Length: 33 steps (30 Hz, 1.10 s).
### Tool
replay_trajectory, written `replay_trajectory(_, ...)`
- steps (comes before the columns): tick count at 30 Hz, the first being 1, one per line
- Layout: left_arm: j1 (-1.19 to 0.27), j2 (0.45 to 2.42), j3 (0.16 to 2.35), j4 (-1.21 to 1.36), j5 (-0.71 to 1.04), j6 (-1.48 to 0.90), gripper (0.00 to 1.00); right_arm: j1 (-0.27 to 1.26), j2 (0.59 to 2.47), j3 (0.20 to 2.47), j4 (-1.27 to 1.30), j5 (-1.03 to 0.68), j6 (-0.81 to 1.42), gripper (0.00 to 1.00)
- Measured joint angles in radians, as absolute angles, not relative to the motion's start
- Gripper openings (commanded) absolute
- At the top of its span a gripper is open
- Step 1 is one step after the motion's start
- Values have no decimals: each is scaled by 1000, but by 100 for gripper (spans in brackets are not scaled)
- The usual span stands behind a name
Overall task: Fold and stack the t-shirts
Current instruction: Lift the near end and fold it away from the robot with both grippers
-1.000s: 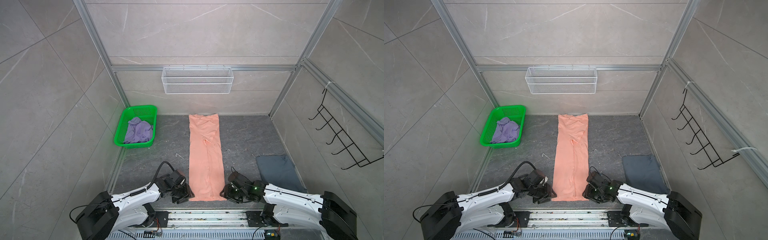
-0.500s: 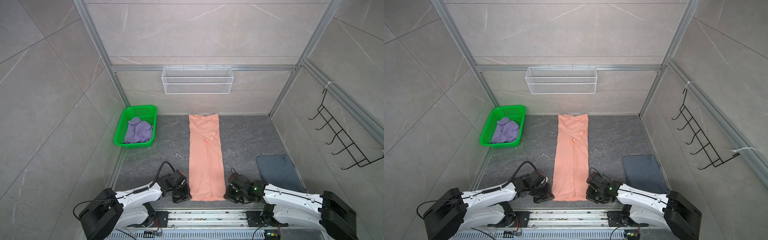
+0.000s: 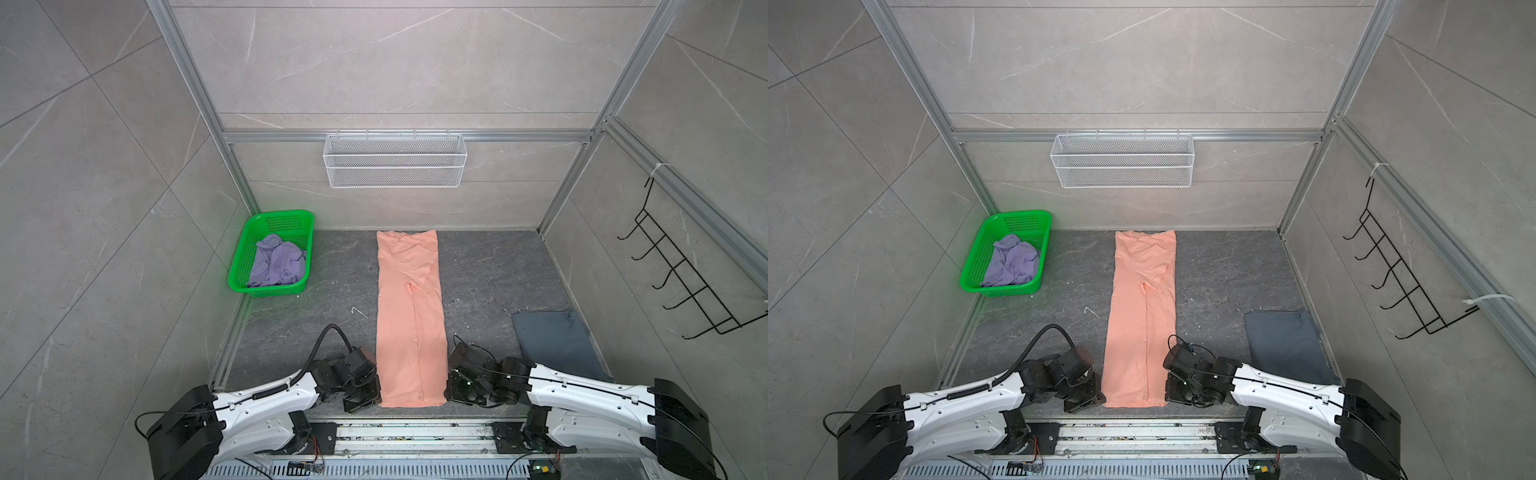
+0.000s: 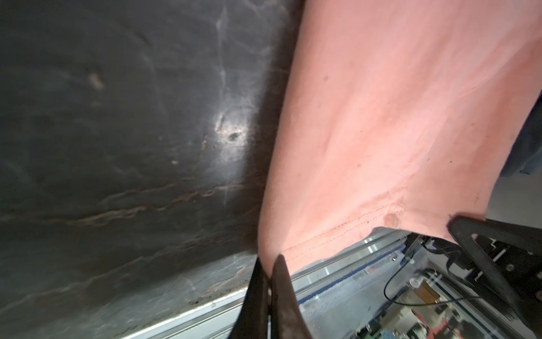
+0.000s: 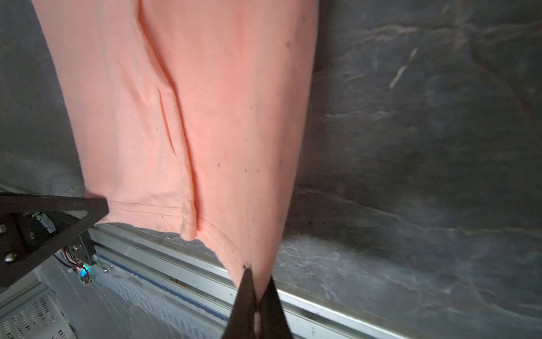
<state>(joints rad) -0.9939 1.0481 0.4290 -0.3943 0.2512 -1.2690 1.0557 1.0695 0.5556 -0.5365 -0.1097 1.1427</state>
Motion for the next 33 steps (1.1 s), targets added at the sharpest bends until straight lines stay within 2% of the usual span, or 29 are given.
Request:
replay_trajectory(5,-993,1034,569,-448,179,-1264,0,1056,1065,670,-576,-38,1118,1)
replay_trajectory(11,-888,1102,741,-459,154,-1184,0,1040,1226,891,-596,52,1042,0)
replay_trajectory(20,-563,1451,994,-440,298,-970,0,795,1483,1056,-569,36,931,0)
replay_trajectory(26,-459,1712,1229,-436,407,-859,0,645,1698,1239,-545,-35,866,0)
replay_trajectory(33,-369,1908,1399,-445,485,-807,0,536,1903,1435,-534,-97,833,0)
